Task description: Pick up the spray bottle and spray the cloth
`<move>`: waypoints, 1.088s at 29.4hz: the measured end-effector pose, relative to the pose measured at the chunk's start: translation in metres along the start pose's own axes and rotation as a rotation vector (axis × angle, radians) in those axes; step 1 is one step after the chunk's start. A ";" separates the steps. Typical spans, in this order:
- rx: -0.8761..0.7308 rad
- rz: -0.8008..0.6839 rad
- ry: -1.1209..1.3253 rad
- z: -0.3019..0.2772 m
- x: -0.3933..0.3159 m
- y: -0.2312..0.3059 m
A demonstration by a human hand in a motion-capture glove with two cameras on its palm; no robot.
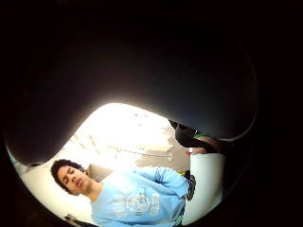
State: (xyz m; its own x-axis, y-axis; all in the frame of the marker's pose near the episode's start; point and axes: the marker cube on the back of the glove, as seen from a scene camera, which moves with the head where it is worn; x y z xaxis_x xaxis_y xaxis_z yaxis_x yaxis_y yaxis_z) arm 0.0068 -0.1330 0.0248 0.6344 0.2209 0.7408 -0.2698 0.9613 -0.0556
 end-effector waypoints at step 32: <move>0.002 -0.087 0.070 0.015 0.013 0.049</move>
State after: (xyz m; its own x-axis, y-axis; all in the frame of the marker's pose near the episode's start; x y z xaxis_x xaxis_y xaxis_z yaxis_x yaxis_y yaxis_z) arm -0.0086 -0.0853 0.0418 0.7044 0.1476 0.6943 -0.2127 0.9771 0.0080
